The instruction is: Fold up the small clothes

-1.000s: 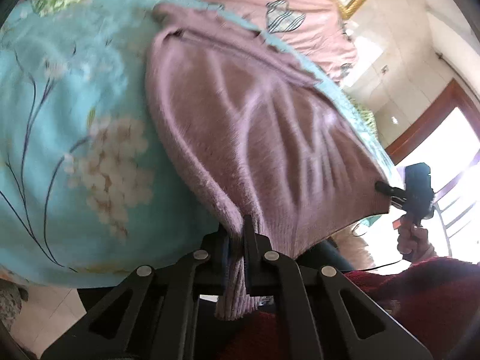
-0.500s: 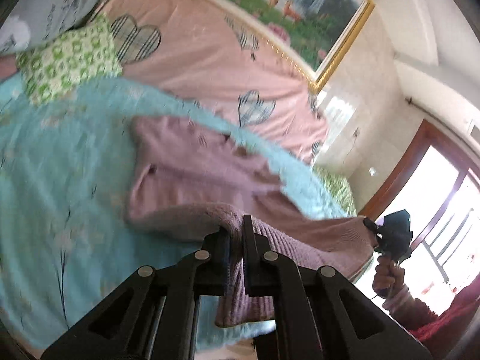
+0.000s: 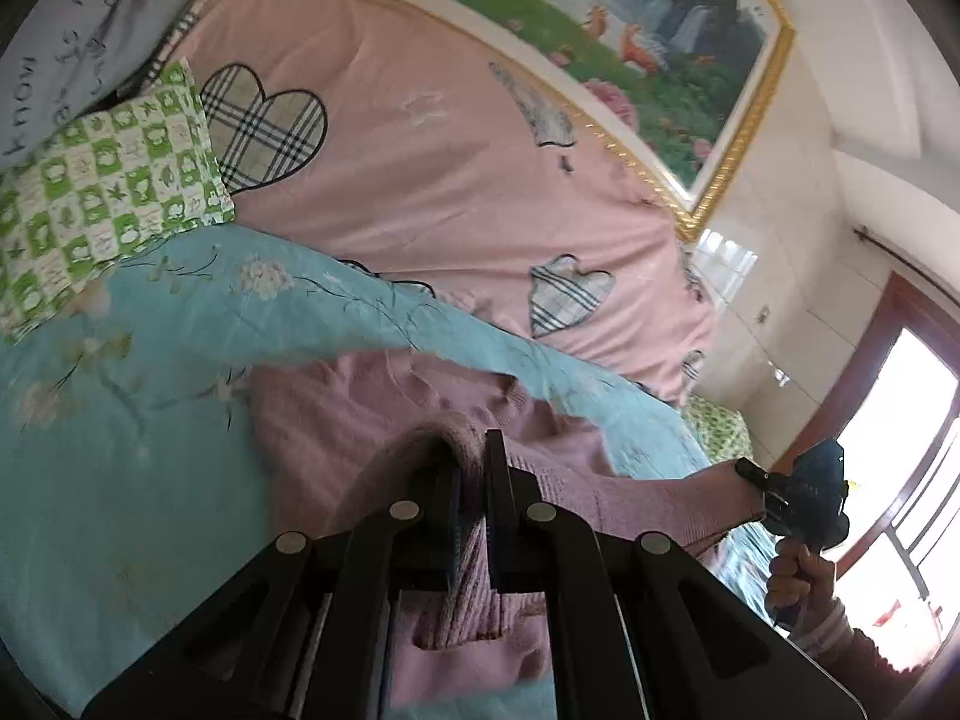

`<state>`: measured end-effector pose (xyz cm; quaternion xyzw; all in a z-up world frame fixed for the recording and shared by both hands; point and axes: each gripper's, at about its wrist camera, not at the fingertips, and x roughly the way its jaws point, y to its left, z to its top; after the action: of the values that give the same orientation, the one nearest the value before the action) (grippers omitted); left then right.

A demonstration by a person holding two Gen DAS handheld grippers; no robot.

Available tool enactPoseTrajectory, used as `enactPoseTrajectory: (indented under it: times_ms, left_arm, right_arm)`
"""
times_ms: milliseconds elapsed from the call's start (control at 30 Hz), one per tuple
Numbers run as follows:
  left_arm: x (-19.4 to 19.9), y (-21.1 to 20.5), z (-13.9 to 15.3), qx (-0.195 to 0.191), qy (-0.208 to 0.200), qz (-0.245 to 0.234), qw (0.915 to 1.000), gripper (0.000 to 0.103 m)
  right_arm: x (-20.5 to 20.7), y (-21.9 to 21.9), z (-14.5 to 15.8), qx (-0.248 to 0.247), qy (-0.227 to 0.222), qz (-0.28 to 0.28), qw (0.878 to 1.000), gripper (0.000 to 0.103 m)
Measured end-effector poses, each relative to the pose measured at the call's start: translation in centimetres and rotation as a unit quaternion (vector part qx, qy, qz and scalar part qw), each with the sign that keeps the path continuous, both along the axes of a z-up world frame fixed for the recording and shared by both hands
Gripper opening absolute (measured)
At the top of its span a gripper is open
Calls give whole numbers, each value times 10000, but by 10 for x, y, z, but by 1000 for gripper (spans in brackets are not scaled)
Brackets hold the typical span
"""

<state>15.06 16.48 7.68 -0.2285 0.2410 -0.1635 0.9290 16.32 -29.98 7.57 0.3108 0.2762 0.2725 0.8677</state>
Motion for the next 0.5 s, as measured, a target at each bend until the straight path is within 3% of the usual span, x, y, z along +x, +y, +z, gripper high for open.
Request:
enactPoseTrajectory:
  times_ms: [233,500]
  left_arm:
    - [101,5,-31,285,503,218,9981,4]
    - [175,26,-81,308,1080,540,9922,4]
  right_arm:
    - [106,0,-29,-152,662,-389,9969,8]
    - [180,4,-70,-646,1382,-656,9861,8]
